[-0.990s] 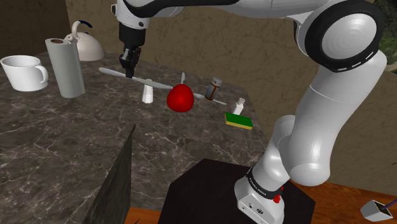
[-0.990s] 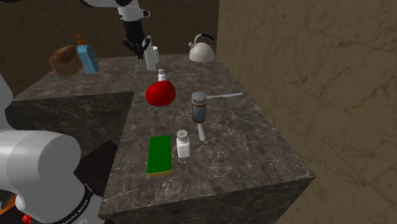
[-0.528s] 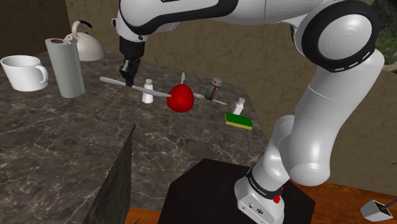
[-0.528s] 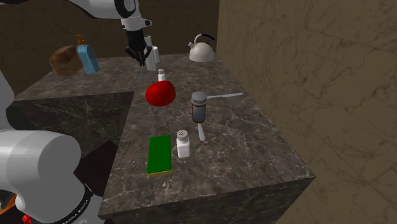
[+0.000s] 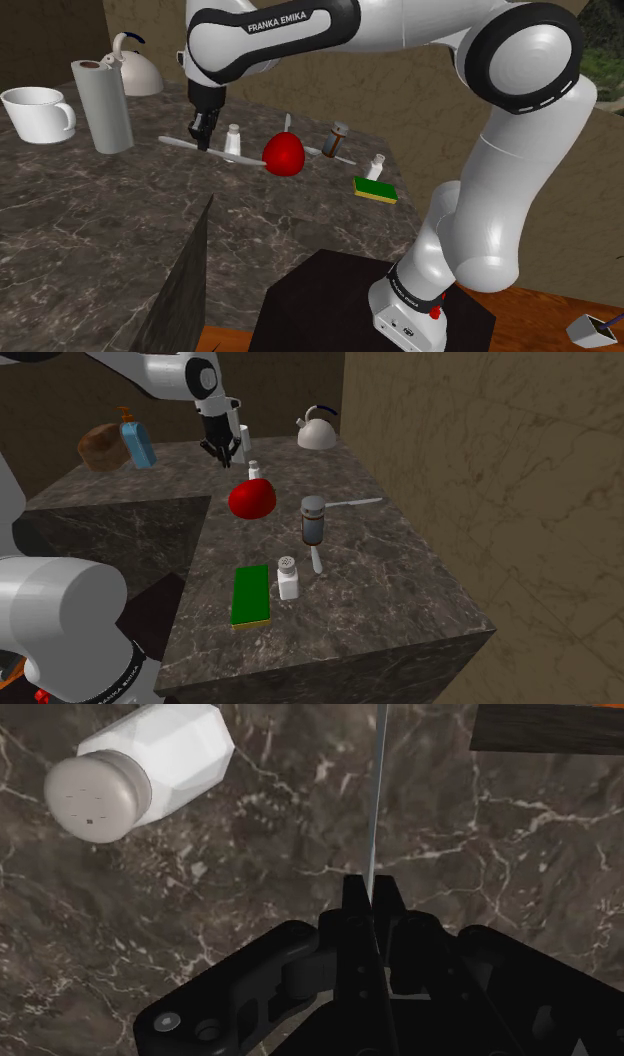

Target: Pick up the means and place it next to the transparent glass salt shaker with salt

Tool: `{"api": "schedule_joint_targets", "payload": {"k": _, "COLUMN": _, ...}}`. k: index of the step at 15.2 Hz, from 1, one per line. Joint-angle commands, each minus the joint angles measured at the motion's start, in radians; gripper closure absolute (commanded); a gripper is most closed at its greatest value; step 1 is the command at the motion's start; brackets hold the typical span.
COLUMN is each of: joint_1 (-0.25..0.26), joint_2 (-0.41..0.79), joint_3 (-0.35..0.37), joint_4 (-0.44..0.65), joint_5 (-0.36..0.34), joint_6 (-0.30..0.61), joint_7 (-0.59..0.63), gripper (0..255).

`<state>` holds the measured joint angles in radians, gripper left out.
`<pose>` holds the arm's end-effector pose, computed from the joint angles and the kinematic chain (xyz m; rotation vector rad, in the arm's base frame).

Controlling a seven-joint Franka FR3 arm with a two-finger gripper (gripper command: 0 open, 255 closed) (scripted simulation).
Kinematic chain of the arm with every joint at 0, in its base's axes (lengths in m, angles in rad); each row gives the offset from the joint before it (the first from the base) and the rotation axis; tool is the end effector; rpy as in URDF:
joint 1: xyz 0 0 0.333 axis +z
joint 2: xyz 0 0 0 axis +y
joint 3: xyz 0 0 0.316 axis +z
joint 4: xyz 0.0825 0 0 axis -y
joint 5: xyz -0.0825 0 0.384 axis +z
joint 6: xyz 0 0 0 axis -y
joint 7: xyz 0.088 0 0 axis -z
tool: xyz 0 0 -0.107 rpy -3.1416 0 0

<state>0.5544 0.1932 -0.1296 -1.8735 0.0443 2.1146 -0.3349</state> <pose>0.5549 0.2571 0.4154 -2.9129 -1.1310 -0.0767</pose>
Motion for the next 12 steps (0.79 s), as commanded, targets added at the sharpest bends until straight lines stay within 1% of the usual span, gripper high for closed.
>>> {"api": "schedule_joint_targets", "payload": {"k": 1, "joint_1": 0.000, "joint_2": 0.008, "joint_3": 0.001, "joint_4": -0.015, "joint_5": 0.002, "joint_6": 0.024, "joint_7": -0.001, "gripper": 255}}
{"api": "schedule_joint_targets", "payload": {"k": 8, "joint_1": -0.001, "joint_2": 0.046, "joint_3": 0.003, "joint_4": -0.060, "joint_5": 0.010, "joint_6": 0.107, "joint_7": -0.007, "gripper": 255}}
{"api": "schedule_joint_targets", "payload": {"k": 12, "joint_1": -0.001, "joint_2": 0.046, "joint_3": 0.003, "joint_4": -0.060, "joint_5": 0.010, "joint_6": 0.107, "joint_7": -0.007, "gripper": 255}}
